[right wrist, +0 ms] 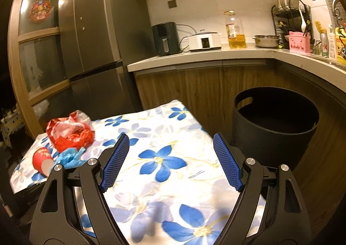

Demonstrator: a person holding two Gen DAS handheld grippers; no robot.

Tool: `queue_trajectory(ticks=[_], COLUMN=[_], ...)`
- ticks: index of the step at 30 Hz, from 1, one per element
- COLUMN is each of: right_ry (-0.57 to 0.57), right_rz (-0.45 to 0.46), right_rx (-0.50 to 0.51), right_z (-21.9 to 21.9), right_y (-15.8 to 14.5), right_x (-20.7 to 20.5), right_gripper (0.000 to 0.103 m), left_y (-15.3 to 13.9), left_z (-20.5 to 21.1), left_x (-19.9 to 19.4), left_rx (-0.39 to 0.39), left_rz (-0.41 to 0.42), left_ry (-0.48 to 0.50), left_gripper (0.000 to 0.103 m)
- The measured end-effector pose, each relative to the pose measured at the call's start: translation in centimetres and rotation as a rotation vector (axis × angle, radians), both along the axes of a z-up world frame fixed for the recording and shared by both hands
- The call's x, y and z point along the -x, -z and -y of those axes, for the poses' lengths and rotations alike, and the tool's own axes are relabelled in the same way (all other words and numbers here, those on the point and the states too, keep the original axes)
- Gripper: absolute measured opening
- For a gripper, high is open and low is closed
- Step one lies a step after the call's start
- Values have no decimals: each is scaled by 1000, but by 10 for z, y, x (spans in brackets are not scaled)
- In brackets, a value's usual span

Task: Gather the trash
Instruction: 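Grasp the remaining blue glove with the left tool, then hold the blue glove in the left tool while the right tool reaches the red cup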

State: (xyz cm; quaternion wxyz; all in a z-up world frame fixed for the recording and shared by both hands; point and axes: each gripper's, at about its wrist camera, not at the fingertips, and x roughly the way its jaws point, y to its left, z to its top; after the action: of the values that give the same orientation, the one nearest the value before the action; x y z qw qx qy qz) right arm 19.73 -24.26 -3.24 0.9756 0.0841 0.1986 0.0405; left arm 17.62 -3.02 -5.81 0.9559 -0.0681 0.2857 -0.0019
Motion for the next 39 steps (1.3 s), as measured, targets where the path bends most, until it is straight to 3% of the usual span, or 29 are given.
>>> queue_trajectory(ticks=[9, 15, 26, 32, 39], right_ry=[-151, -311, -546, -605, -680], right_rz=[-32, -63, -88, -124, -161], right_rx=[12, 33, 94, 119, 153], right_z=[-68, -133, -238, -271, -301], right_y=[9, 18, 28, 34, 39], right_x=[5, 3, -15, -36, -50], right_gripper=[79, 79, 79, 85, 85], left_y=[-16, -23, -22, -21, -19], left_z=[-42, -89, -145, -161, -171], left_x=[55, 84, 102, 102, 96], left_rx=[-2, -11, 4, 21, 37], left_rz=[46, 70, 80, 81, 79], left_ry=[-69, -182, -314, -337, -338], left_gripper=[3, 3, 3, 3, 3])
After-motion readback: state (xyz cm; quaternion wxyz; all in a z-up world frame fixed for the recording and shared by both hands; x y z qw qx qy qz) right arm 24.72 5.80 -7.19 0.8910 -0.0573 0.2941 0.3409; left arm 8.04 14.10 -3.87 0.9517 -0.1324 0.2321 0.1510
